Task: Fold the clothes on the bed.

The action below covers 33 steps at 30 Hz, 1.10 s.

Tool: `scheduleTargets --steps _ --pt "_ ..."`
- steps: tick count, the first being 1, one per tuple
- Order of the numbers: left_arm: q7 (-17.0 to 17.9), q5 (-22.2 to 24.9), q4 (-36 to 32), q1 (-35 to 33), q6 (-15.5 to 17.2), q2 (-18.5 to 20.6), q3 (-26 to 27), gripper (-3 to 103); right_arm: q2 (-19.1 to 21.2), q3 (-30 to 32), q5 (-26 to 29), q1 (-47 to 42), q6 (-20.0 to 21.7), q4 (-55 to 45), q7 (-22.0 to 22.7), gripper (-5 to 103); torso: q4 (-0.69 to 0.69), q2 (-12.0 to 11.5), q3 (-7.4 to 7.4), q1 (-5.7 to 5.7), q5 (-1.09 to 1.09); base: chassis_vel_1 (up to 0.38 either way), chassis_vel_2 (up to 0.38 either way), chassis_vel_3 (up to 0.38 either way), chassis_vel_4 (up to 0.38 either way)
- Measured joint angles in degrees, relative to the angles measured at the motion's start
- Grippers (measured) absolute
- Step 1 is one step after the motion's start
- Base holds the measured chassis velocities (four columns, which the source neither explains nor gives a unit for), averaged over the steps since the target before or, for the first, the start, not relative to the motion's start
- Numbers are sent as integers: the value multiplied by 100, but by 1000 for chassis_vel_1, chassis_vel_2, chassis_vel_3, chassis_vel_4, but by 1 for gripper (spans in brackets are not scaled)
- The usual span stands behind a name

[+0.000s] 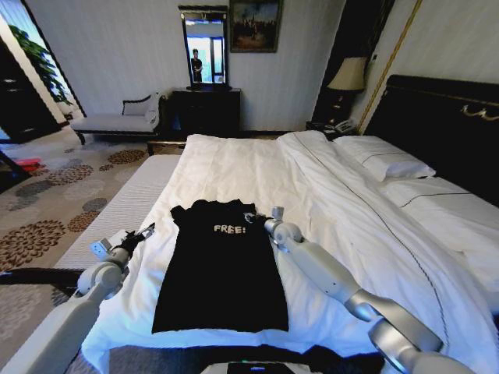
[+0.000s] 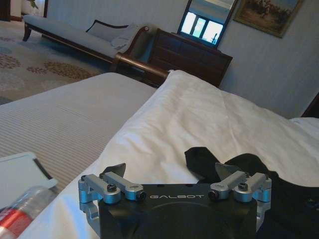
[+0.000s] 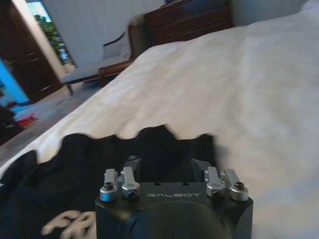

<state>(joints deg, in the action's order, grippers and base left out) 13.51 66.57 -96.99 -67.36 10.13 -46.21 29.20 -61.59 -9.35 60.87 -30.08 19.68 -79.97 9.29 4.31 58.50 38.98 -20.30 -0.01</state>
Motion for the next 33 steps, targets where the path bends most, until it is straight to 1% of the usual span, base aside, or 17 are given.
scheduleTargets --steps 1,2,5,6,7,9,11,14,15,17,19,20,21,23,28,32,33 --pt "-10 -1 106 132 0 -23 -84 100 128 102 22 -55 1 -48 14 62 3 0 0 0 0 0 0 0 0" --pt "-10 -1 106 132 0 -23 -84 100 128 102 22 -55 1 -48 14 62 3 0 0 0 0 0 0 0 0" --pt "-81 20 505 533 2 -151 -262 100 394 321 115 -153 12 -105 29 79 8 0 0 0 0 0 0 0 0" --pt "-81 20 505 533 2 -151 -262 100 394 321 115 -153 12 -105 29 79 8 0 0 0 0 0 0 0 0" --pt "-102 44 615 612 2 -198 -275 100 434 344 148 -154 16 -105 29 79 6 0 0 -1 0 0 0 0 0" --pt "-159 117 840 801 12 -297 -317 103 504 384 221 -158 27 -105 28 91 -2 0 0 -1 -1 0 0 0 0" --pt "-205 178 1094 1065 30 -427 -417 100 565 425 270 -173 34 -103 26 99 -4 0 0 0 0 0 0 0 0" --pt "-272 235 1349 1351 64 -553 -565 99 622 502 307 -230 42 -130 35 100 -3 0 0 0 1 0 0 0 0" --pt "-336 263 1540 1577 74 -647 -681 98 661 562 328 -274 46 -162 45 100 2 0 0 0 0 0 0 0 0" --pt "-402 279 1717 1769 80 -734 -798 98 701 627 336 -321 49 -188 59 100 3 0 0 0 -1 0 0 0 0" --pt "-545 301 2122 2181 101 -916 -1041 97 768 730 356 -415 61 -232 90 100 7 0 1 -1 0 0 0 0 0" --pt "-592 288 2284 2347 109 -988 -1153 92 790 766 371 -445 67 -252 107 100 6 0 0 -1 -1 0 0 0 0" --pt "-592 288 2284 2347 109 -988 -1153 92 790 766 371 -445 67 -252 107 100 6 0 0 -1 -1 0 0 0 0" --pt "-707 133 2580 2595 113 -1110 -1390 89 840 840 395 -502 76 -288 149 100 4 0 1 -1 0 0 0 0 0" --pt "-827 -31 3003 2843 128 -1267 -1681 88 902 913 463 -525 94 -311 186 100 -2 0 0 0 0 0 0 0 0" --pt "-868 -214 3570 3181 116 -1544 -1798 86 891 917 514 -513 117 -286 226 100 2 0 0 -1 1 0 0 0 0" --pt "-868 -214 3570 3181 116 -1544 -1798 86 891 917 514 -513 117 -286 226 100 2 0 0 -1 1 0 0 0 0"
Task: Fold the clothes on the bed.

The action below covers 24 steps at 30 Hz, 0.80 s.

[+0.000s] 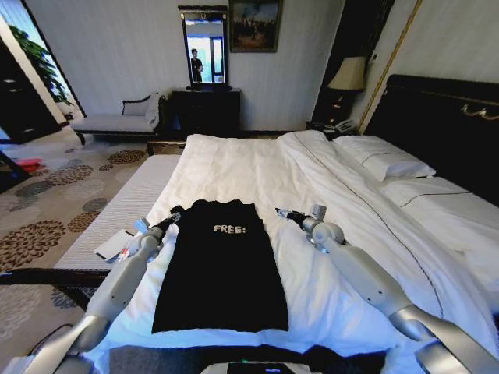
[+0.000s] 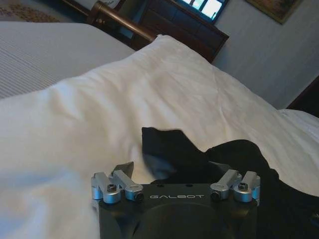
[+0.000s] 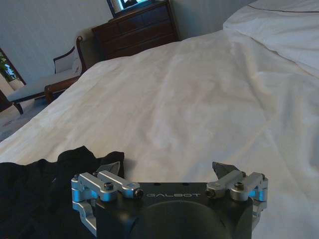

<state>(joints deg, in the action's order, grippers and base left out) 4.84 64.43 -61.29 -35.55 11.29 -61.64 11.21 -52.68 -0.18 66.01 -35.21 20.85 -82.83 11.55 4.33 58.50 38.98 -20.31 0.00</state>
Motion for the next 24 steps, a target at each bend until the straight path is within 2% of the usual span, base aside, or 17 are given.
scheduleTargets --steps 3,4,7,9,12,13,16,18,22,24 --pt "-79 -62 195 188 -45 -122 -19 75 0 -16 -2 0 17 -2 15 100 1 0 0 -1 -1 0 0 0 0" --pt "-79 -62 195 188 -45 -122 -19 75 0 -16 -2 0 17 -2 15 100 1 0 0 -1 -1 0 0 0 0" --pt "-114 -81 215 216 -75 -130 -22 59 12 -6 -3 -12 23 11 15 100 -1 0 0 0 -1 0 0 0 0" --pt "-114 -85 223 215 -83 -127 -17 59 12 -4 -5 -13 24 22 15 100 -2 0 0 1 0 0 0 0 0" --pt "-107 -91 235 186 -110 -107 24 42 7 -2 -15 -24 30 33 16 100 -2 0 0 1 0 0 0 0 0" --pt "-107 -91 235 186 -110 -107 24 42 7 -2 -15 -24 30 33 16 100 -2 0 0 1 0 0 0 0 0" --pt "-74 -93 174 140 -122 -93 64 26 5 -12 -29 -27 35 33 16 100 -1 0 0 0 0 0 0 0 0" --pt "-65 -93 147 129 -124 -87 66 26 6 -16 -29 -25 38 35 16 100 -1 0 0 1 0 0 0 0 0" --pt "-44 -98 117 119 -129 -69 62 4 31 -19 -25 -20 45 35 18 100 -1 0 0 1 0 0 0 0 0" --pt "-36 -98 116 122 -129 -69 61 4 36 -13 -25 -26 46 34 19 100 -1 0 0 1 0 0 0 0 0"
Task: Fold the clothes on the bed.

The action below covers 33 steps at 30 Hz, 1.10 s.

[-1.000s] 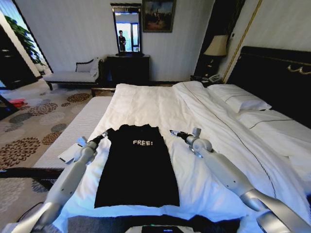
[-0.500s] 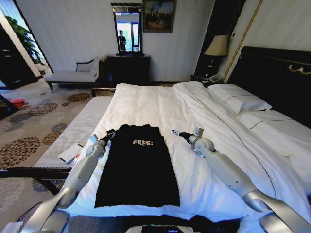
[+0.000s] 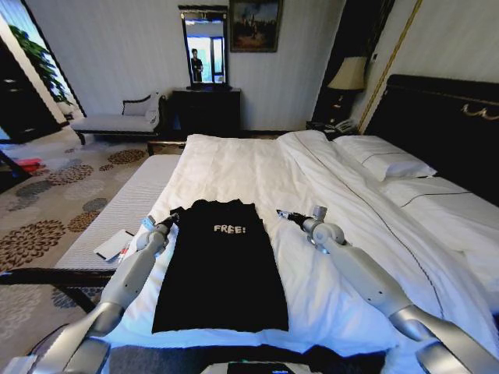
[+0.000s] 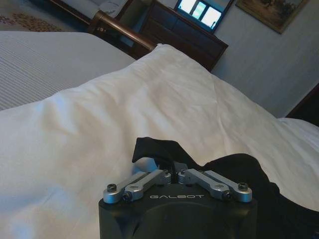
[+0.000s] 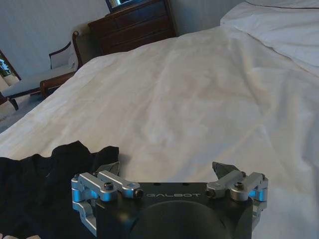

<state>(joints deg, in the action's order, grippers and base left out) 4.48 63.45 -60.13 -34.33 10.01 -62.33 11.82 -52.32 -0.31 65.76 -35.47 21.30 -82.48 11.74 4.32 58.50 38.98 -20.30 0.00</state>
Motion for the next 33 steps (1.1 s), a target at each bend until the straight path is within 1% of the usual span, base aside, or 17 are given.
scheduleTargets --steps 2,6,8,9,10,11,14,15,18,22,25,27,29,30,31,32,33 --pt "34 -12 -42 -6 -2 0 -19 1 5 17 -6 -25 0 0 1 100 1 0 0 0 0 0 0 0 0" --pt "110 -2 -279 -98 -15 58 -48 0 14 53 -10 -62 0 -6 5 100 2 0 0 0 0 0 0 0 0" --pt "217 56 -626 -229 -19 149 -41 0 31 65 -11 -70 1 -10 7 100 1 0 0 0 -1 0 0 0 0" --pt "290 107 -1034 -366 -16 267 -50 0 52 82 -10 -70 2 -11 6 100 -2 0 0 0 0 0 0 0 0" --pt "290 107 -1034 -366 -16 267 -50 0 52 82 -10 -70 2 -11 6 100 -2 0 0 0 0 0 0 0 0" --pt "320 119 -1321 -452 -11 353 -77 0 69 89 -10 -70 4 -10 4 100 -1 0 0 0 -1 0 0 0 0" --pt "409 113 -2072 -616 28 569 -278 0 94 94 -6 -41 5 12 -9 100 -1 0 -1 0 -1 0 0 0 0" --pt "409 113 -2072 -616 28 569 -278 0 94 94 -6 -41 5 12 -9 100 -1 0 -1 0 -1 0 0 0 0" --pt "580 119 -2387 -528 74 614 -611 0 106 96 1 -19 6 12 -12 100 0 0 -1 1 -1 0 0 0 0" --pt "675 51 -2387 -326 99 521 -1044 0 123 121 10 -19 8 -18 -13 100 1 0 -1 0 -1 0 0 0 0" --pt "690 -144 -2189 -186 110 383 -1444 0 162 186 18 -56 9 -55 -16 100 2 0 -1 0 -2 0 0 0 0" --pt "691 -219 -2107 -164 113 335 -1565 0 177 217 19 -74 10 -62 -20 100 1 0 0 0 -1 0 0 0 0" --pt "718 -339 -1978 -145 117 257 -1739 -3 205 274 20 -118 10 -74 -29 100 1 0 0 0 0 0 0 0 0" --pt "741 -355 -1956 -145 125 246 -1778 1 214 290 20 -131 10 -76 -31 100 2 0 0 0 0 0 0 0 0" --pt "741 -355 -1956 -145 125 246 -1778 1 214 290 20 -131 10 -76 -31 100 2 0 0 0 0 0 0 0 0" --pt "797 -369 -1942 -157 146 239 -1832 6 229 319 18 -159 12 -79 -35 100 1 0 0 0 0 0 0 0 0" --pt "860 -365 -2032 -271 202 325 -1855 23 249 407 3 -242 13 -79 -73 100 0 0 0 0 -1 0 0 0 0"
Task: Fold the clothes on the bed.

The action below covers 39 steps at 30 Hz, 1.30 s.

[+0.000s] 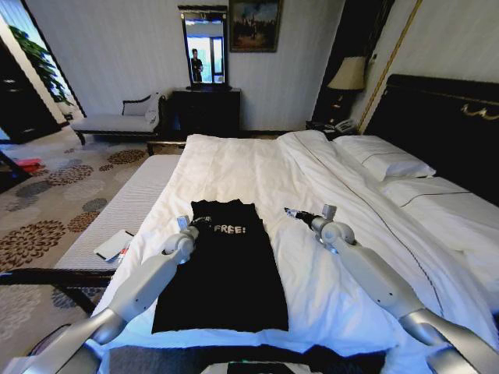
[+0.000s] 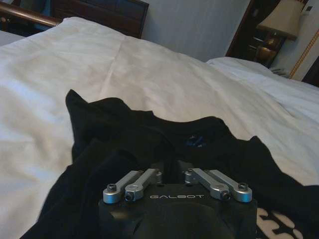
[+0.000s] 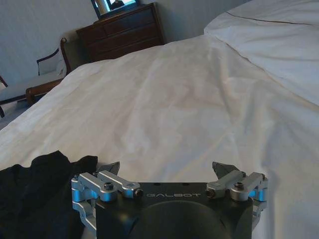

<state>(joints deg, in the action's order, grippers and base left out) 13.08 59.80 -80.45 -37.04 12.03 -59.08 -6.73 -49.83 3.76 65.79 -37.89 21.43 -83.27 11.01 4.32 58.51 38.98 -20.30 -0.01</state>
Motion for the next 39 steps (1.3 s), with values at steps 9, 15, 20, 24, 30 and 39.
scheduleTargets --steps 9,15,20,24,30,39 --pt "-6 10 -504 -229 18 367 215 50 -91 -38 -2 55 -1 74 -66 100 -1 0 0 0 1 0 0 0 0" --pt "-4 235 -555 -278 -2 477 585 77 -164 -200 80 279 -5 170 -147 100 0 0 0 0 2 0 0 0 0" --pt "-13 493 -202 -132 -5 462 832 93 -221 -349 149 453 -4 212 -159 100 0 0 0 0 2 0 0 0 0" --pt "-103 658 221 103 48 378 886 99 -251 -408 152 500 -3 250 -157 100 -2 0 0 0 1 0 0 0 0" --pt "-399 734 1088 596 186 34 850 100 -253 -394 118 428 -2 246 -130 100 2 0 1 0 -1 0 0 0 0" --pt "-963 133 2478 1386 51 -489 554 100 -219 -310 114 385 -2 239 -113 100 0 -1 1 -1 -1 0 0 0 0"
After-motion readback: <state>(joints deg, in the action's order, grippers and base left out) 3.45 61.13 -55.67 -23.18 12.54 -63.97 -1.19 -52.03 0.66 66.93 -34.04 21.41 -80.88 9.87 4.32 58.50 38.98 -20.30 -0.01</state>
